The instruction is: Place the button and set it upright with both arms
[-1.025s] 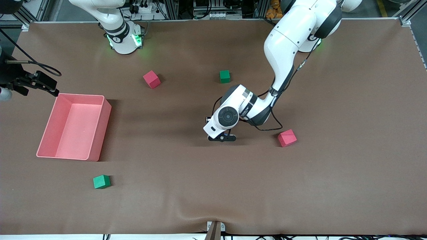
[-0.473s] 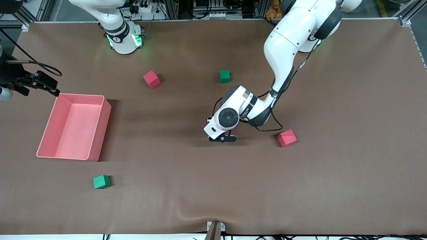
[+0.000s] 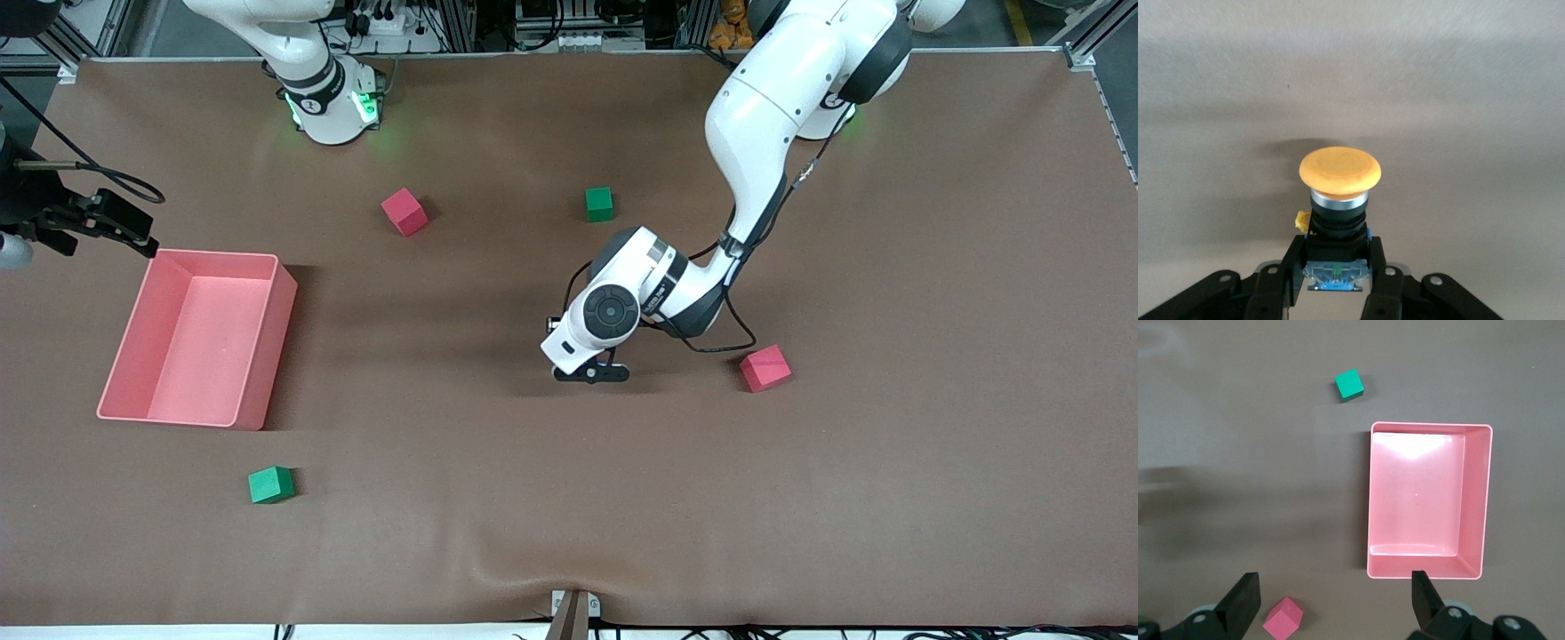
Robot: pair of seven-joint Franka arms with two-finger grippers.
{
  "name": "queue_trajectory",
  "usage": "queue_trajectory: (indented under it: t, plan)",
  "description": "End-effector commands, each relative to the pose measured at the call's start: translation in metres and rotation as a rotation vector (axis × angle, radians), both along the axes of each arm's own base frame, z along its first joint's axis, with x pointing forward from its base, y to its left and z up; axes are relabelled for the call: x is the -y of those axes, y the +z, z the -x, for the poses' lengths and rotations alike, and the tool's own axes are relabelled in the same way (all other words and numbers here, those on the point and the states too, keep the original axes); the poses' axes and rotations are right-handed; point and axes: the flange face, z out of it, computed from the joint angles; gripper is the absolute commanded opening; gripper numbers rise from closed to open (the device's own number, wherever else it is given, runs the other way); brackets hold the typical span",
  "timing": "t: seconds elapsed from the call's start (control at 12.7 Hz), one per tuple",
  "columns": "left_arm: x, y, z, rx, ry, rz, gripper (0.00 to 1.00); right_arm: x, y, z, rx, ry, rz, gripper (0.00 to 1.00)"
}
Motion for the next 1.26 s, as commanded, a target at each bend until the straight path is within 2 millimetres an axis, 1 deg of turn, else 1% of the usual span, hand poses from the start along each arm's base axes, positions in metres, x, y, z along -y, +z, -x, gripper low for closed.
queue_trajectory:
  t: [0.0, 0.08, 0.16, 0.24, 0.32, 0.39, 0.47, 0.63, 0.71, 0.79, 1.03, 1.1, 1.18]
  plan:
    - [0.023, 0.035, 0.010, 0.069, 0.043, 0.025, 0.00, 0.004, 0.004, -0.002, -0.003, 0.003, -0.020, 1.00]
    - [0.033, 0.043, 0.016, 0.123, 0.042, 0.015, 0.00, 0.005, 0.005, -0.002, -0.002, 0.001, -0.020, 1.00]
    - [0.041, 0.044, 0.020, 0.185, 0.057, -0.021, 0.00, 0.005, 0.005, -0.002, -0.003, 0.001, -0.020, 1.00]
    - [0.056, 0.045, 0.028, 0.257, 0.089, -0.023, 0.00, 0.005, 0.004, -0.002, -0.005, 0.001, -0.020, 1.00]
    - [0.072, 0.051, 0.037, 0.333, 0.131, -0.020, 0.00, 0.005, 0.004, -0.002, -0.006, 0.001, -0.020, 1.00]
    - [0.076, 0.052, 0.039, 0.374, 0.163, -0.044, 0.00, 0.005, 0.003, -0.001, -0.011, 0.001, -0.020, 1.00]
    - [0.086, 0.053, 0.049, 0.418, 0.170, -0.053, 0.00, 0.005, 0.003, -0.001, -0.014, 0.003, -0.020, 1.00]
    - [0.105, 0.060, 0.062, 0.570, 0.220, -0.056, 0.00, 0.005, 0.003, -0.001, -0.012, 0.003, -0.020, 1.00]
    - [0.103, 0.061, 0.057, 0.623, 0.260, -0.059, 0.00, 0.006, 0.003, -0.001, -0.012, 0.001, -0.020, 1.00]
    - [0.110, 0.059, 0.063, 0.678, 0.256, -0.043, 0.00, 0.005, 0.003, -0.001, -0.012, 0.003, -0.020, 1.00]
    - [0.113, 0.058, 0.063, 0.827, 0.275, -0.052, 0.00, 0.005, 0.002, -0.001, -0.014, 0.003, -0.020, 1.00]
    - [0.116, 0.053, 0.065, 0.868, 0.247, -0.040, 0.00, 0.005, 0.003, -0.001, -0.012, 0.003, -0.020, 1.00]
    - [0.114, 0.038, 0.066, 0.911, 0.222, -0.066, 0.00, 0.005, 0.003, -0.001, -0.012, 0.003, -0.020, 1.00]
